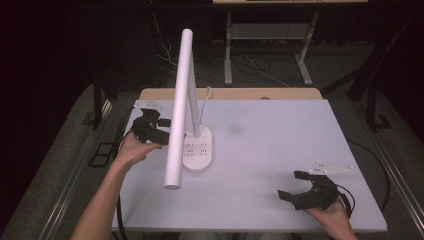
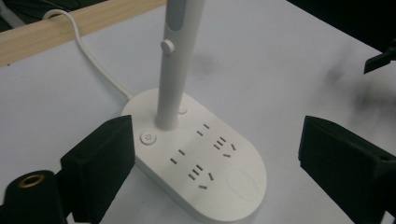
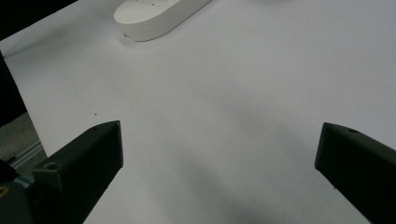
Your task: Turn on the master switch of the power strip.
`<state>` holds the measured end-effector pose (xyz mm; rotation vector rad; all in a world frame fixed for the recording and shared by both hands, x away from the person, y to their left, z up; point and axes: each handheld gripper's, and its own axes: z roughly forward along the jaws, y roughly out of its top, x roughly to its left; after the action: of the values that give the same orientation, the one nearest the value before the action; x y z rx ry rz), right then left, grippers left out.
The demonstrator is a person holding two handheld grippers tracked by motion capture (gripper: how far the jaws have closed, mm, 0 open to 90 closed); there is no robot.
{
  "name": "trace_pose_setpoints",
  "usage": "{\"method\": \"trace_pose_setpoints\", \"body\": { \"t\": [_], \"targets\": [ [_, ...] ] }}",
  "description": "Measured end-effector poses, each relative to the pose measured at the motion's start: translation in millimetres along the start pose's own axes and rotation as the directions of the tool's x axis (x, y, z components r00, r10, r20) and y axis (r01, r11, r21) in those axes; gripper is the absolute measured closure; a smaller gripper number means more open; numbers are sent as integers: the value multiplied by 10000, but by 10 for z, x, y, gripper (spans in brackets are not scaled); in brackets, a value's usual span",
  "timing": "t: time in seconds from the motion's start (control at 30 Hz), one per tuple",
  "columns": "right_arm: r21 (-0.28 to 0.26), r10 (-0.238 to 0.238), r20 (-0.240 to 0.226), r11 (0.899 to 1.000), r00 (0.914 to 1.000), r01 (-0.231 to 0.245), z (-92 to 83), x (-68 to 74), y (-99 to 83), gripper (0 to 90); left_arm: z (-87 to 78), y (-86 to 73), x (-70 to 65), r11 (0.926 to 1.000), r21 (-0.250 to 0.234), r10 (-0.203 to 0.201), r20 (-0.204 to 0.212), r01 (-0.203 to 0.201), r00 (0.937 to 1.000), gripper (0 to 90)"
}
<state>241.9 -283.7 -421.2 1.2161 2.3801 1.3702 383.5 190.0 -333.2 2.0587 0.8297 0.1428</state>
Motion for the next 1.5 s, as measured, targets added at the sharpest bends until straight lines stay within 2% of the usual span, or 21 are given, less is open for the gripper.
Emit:
{"method": "trace_pose_setpoints", "body": {
  "t": [0.13,0.4,0.53,0.67,0.77,0.9,0.93,0.97,1.13,1.17,1.23,1.37,1.5],
  "targets": [
    [-9,-2,-6,10000,10000,2,-3,-2,-2,3,18,19,76,10000,-81,-48,-107,47,9999,139],
    [22,8,-11,10000,10000,-8,2,-2,-4,3,82,29,200,9989,-107,-457,-246,455,9987,187],
    [23,-7,4,10000,10000,7,4,-6,-4,3,113,31,270,9967,-109,-812,-287,809,9963,220],
    [48,-2,-30,10000,10000,2,7,-5,-5,3,128,25,308,9958,-74,-910,-334,908,9953,271],
    [62,-57,-39,10000,10000,58,11,-4,-7,3,163,16,373,9941,-91,-1084,-547,1081,9926,354],
    [74,-46,-31,10000,10000,46,11,-8,-7,3,192,8,406,9922,-77,-1245,-511,1243,9909,489],
    [74,-46,-31,10000,10000,46,11,-8,-7,3,202,7,413,9918,-58,-1276,-495,1275,9906,489],
    [89,-39,-28,10000,10000,39,12,-12,-6,3,224,2,427,9915,-21,-1299,-492,1300,9903,534],
    [124,-34,-30,9999,10000,34,15,-7,-6,3,278,-4,456,9880,38,-1542,-351,1544,9874,621],
    [123,-29,-28,9999,10000,29,15,-7,-6,3,293,-5,463,9875,43,-1573,-334,1576,9870,677],
    [121,-19,-36,9999,10000,19,15,-8,-6,3,329,-8,471,9852,109,-1704,-301,1708,9849,701],
    [128,-25,-36,9999,10000,25,15,-9,-6,3,391,-17,480,9817,176,-1891,-264,1896,9816,816],
    [169,6,13,9999,10000,-6,20,-6,-5,3,444,-24,483,9815,286,-1883,-346,1893,9815,862]
  ]
}}
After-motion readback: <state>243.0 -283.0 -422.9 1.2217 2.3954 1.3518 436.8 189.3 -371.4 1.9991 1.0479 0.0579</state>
